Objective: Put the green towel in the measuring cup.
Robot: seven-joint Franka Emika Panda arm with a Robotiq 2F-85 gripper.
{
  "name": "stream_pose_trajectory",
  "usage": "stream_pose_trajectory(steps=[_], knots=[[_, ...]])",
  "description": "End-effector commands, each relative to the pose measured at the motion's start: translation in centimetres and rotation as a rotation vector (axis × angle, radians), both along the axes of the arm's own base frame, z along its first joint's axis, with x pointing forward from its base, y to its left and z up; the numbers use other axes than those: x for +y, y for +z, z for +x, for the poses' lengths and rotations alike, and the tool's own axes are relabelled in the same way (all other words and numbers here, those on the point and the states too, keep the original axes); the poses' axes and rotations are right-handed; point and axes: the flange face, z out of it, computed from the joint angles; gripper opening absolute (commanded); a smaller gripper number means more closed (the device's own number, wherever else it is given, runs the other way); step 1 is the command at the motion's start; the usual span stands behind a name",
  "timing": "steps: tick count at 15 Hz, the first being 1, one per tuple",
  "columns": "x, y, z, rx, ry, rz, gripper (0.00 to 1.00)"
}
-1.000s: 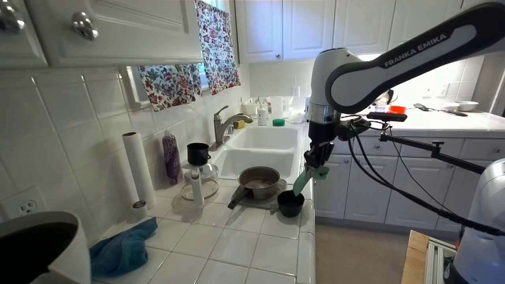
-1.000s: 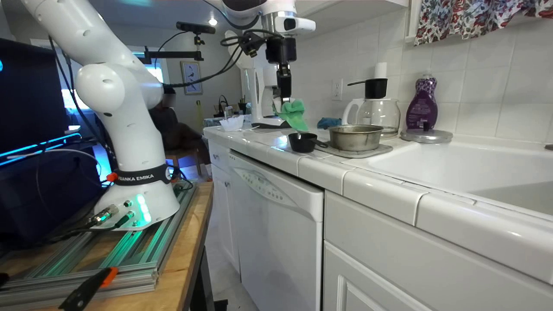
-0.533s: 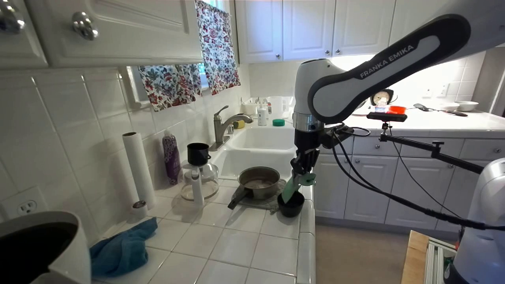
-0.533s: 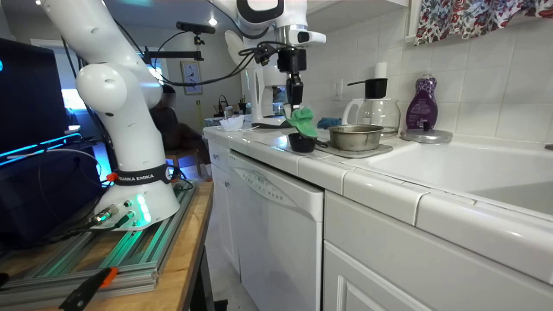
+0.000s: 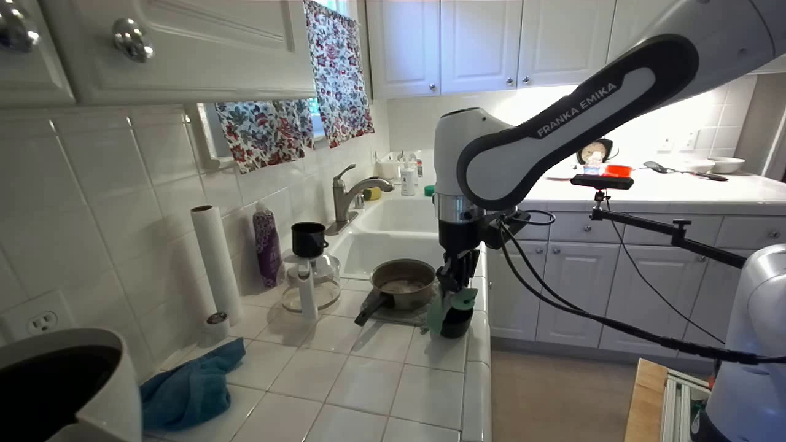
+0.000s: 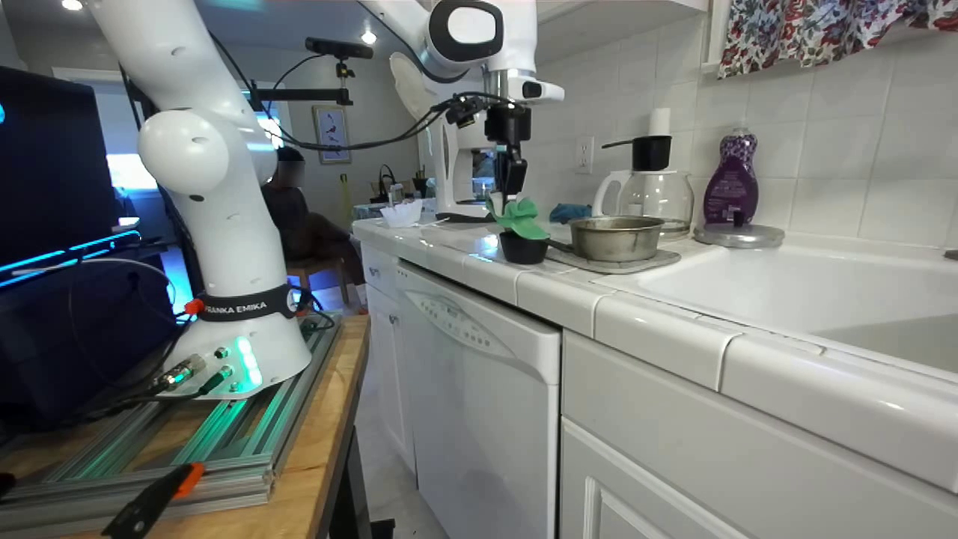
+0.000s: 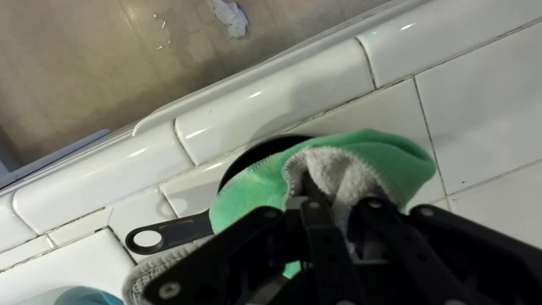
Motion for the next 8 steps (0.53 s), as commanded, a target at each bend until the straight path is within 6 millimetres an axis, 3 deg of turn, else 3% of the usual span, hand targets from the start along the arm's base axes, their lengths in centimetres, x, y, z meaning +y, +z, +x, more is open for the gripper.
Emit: stream_pose_trajectory(steps=[1, 8], knots=[[-0.2, -2.3, 0.4, 0.025, 0.000, 0.034, 0.03], [-2.2, -4.8, 1.4, -0.003, -0.065, 0.082, 0.03]])
